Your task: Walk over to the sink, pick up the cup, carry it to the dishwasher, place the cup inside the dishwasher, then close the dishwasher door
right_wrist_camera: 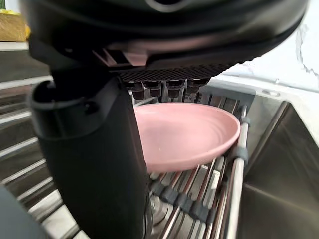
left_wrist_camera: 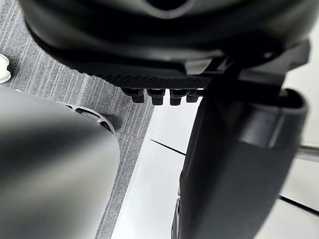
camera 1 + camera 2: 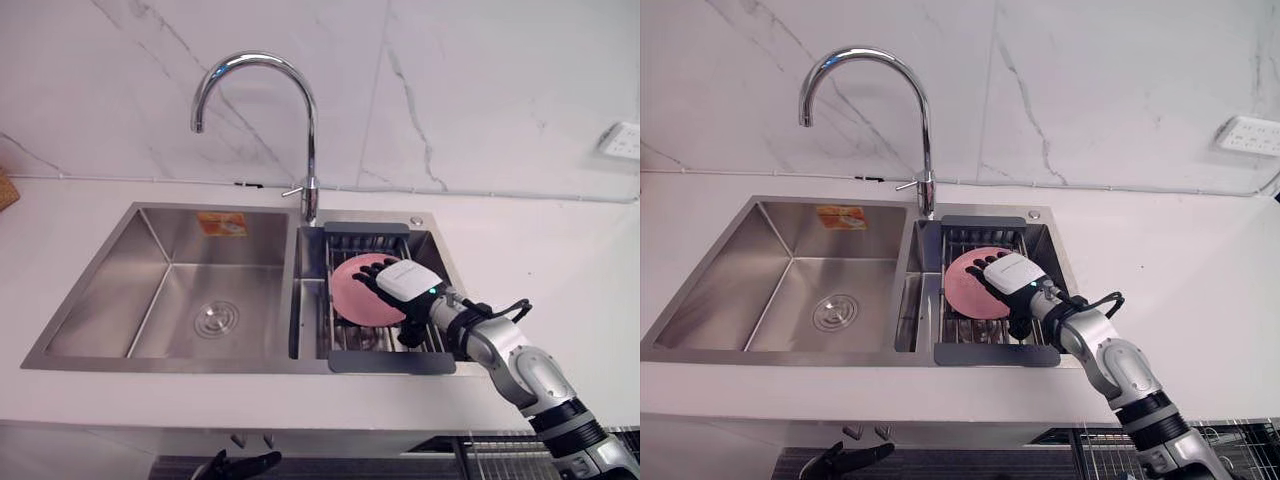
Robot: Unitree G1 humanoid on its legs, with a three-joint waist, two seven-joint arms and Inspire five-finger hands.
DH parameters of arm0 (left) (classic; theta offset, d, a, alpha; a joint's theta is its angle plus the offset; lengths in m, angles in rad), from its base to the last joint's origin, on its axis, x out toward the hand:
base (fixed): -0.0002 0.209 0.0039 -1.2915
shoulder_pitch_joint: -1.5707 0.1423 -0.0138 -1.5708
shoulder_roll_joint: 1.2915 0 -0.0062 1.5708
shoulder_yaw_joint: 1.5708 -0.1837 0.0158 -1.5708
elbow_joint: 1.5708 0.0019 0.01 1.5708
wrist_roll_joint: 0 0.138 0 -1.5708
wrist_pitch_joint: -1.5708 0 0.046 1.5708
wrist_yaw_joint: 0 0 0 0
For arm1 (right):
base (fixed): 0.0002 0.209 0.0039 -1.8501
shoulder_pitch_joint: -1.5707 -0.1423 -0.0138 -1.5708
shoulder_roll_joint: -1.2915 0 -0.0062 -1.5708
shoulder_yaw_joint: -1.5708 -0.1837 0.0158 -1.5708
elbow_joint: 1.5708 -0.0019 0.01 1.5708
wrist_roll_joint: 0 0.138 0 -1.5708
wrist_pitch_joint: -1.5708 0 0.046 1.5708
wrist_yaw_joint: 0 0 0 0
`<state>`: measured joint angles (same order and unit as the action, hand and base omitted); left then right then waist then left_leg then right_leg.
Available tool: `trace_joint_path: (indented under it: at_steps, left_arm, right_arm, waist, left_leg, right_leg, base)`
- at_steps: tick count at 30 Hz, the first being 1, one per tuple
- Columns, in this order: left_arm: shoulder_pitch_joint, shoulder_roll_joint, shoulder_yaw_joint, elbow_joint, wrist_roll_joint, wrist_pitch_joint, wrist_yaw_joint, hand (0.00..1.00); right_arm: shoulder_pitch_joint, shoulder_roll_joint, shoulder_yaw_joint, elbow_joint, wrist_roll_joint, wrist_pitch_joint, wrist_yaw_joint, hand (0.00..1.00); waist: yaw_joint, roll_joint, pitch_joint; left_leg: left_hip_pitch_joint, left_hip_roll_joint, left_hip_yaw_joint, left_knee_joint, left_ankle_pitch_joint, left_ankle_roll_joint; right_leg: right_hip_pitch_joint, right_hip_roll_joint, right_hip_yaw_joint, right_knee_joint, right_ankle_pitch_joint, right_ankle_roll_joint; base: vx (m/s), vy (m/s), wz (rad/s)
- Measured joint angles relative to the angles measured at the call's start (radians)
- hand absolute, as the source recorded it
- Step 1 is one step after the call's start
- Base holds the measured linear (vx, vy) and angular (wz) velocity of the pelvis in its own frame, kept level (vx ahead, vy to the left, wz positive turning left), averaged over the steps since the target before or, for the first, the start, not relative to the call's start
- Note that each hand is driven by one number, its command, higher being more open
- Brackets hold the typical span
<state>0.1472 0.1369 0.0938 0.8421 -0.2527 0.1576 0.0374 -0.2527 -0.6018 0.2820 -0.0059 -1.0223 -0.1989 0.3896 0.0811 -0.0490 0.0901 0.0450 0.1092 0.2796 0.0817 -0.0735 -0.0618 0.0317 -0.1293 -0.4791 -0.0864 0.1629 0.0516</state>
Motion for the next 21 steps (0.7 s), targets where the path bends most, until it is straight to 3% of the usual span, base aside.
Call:
trace_joint_path:
  at_steps: [21]
  left_arm:
    - [-0.006, 0.015, 0.019, 0.02, 0.0, -0.002, 0.002, 1.0]
  right_arm:
    - [-0.003, 0.018, -0.003, 0.007, 0.0, 0.02, 0.038, 1.0]
  waist:
    - [0.0, -0.026, 0.015]
  left_leg:
    - [0.023, -0.003, 0.008, -0.045, 0.023, -0.003]
  right_leg:
    - [-0.002, 0.004, 0.016, -0.004, 0.0, 0.001]
  base:
    - [0.0, 0.019, 0.0]
